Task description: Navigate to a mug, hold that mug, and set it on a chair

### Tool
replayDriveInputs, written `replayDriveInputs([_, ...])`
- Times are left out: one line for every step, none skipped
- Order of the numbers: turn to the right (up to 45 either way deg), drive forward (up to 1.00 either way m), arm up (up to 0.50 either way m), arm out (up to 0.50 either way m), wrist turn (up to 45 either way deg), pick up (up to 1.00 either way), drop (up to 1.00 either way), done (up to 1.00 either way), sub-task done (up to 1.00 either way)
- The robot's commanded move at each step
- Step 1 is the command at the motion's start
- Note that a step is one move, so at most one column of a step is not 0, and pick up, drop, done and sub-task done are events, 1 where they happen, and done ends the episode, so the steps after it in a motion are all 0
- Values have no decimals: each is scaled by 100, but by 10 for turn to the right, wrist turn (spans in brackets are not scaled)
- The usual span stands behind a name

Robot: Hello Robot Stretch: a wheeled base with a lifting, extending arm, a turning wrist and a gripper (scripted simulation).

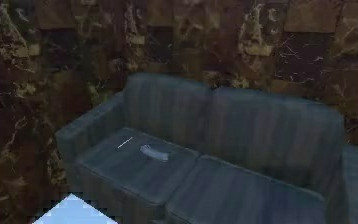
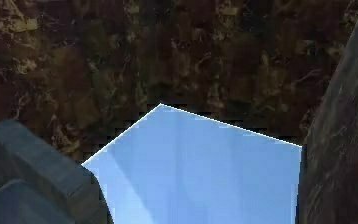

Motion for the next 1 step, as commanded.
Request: replayDriveInputs([-450,0,0,0,0,0,0,0,0])
